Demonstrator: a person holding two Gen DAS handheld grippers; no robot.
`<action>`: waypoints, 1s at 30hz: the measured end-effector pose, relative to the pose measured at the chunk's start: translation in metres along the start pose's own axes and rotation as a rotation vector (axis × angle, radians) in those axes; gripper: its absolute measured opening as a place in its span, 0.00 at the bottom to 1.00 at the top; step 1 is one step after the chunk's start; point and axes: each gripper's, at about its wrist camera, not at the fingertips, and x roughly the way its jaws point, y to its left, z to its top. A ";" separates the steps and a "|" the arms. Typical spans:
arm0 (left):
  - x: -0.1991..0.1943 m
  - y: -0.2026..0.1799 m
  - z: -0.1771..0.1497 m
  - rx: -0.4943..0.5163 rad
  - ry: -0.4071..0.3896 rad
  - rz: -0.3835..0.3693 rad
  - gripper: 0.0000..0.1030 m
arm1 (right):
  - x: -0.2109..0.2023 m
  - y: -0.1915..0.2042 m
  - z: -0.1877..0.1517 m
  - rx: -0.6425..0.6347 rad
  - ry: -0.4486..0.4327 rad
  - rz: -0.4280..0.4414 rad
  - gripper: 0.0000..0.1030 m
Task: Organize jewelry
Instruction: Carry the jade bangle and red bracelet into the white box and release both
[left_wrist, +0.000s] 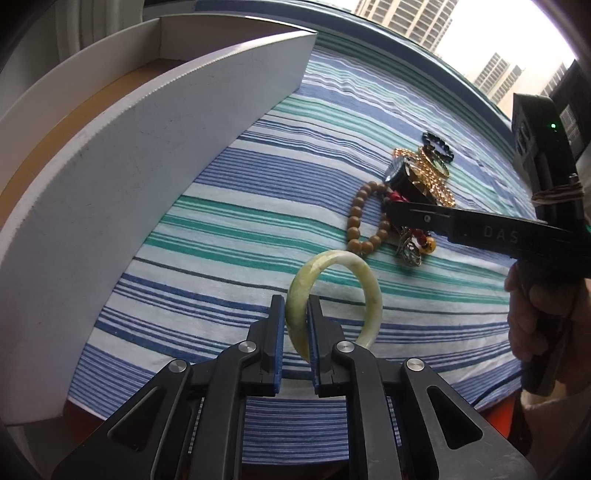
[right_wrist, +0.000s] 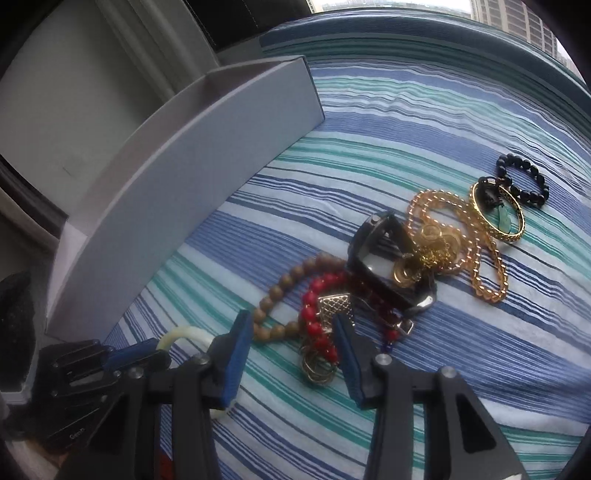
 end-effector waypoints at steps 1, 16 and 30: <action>0.000 0.001 0.000 -0.001 0.001 -0.001 0.10 | 0.010 -0.001 0.004 0.008 0.020 -0.017 0.29; -0.035 0.001 0.010 -0.022 -0.036 -0.105 0.10 | -0.101 -0.034 -0.009 0.122 -0.177 0.028 0.09; -0.110 0.027 0.031 -0.074 -0.177 -0.143 0.10 | -0.146 0.032 0.026 -0.011 -0.283 0.093 0.09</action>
